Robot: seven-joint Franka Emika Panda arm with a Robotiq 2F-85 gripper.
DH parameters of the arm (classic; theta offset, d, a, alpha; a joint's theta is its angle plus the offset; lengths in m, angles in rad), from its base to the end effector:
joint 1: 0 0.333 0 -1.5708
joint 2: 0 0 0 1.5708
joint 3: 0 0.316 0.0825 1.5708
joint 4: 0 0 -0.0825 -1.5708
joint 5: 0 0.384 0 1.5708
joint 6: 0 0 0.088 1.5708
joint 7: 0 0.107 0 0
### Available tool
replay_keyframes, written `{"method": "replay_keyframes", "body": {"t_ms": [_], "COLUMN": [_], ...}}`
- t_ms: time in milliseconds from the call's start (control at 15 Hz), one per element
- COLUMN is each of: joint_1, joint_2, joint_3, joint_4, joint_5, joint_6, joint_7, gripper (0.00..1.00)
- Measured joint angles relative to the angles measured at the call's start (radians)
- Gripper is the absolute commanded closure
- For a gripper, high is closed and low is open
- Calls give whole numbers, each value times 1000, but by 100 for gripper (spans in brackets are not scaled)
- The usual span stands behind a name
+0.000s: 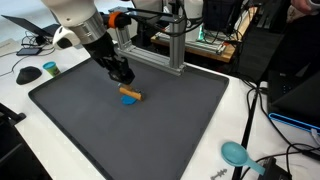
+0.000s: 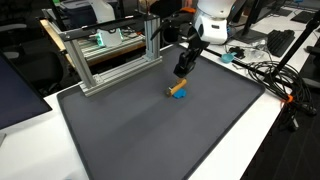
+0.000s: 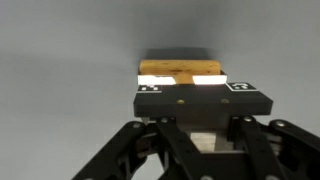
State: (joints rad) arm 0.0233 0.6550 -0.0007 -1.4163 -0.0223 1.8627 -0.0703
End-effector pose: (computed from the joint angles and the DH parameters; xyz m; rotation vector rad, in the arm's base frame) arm 0.6982 0.0141 0.2986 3.1045 0.1579 -0.3261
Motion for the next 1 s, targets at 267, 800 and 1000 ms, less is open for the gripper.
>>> {"method": "replay_keyframes", "body": {"t_ms": [267, 800, 1000], "joint_1": [0, 0, -1], "joint_2": [0, -2, -4], "joint_3": [0, 0, 1], "joint_4": [-3, -8, -11], "joint_5": [0, 0, 1], "joint_6": [18, 29, 34], "joint_7": [0, 1, 1], "gripper": [78, 78, 78]}}
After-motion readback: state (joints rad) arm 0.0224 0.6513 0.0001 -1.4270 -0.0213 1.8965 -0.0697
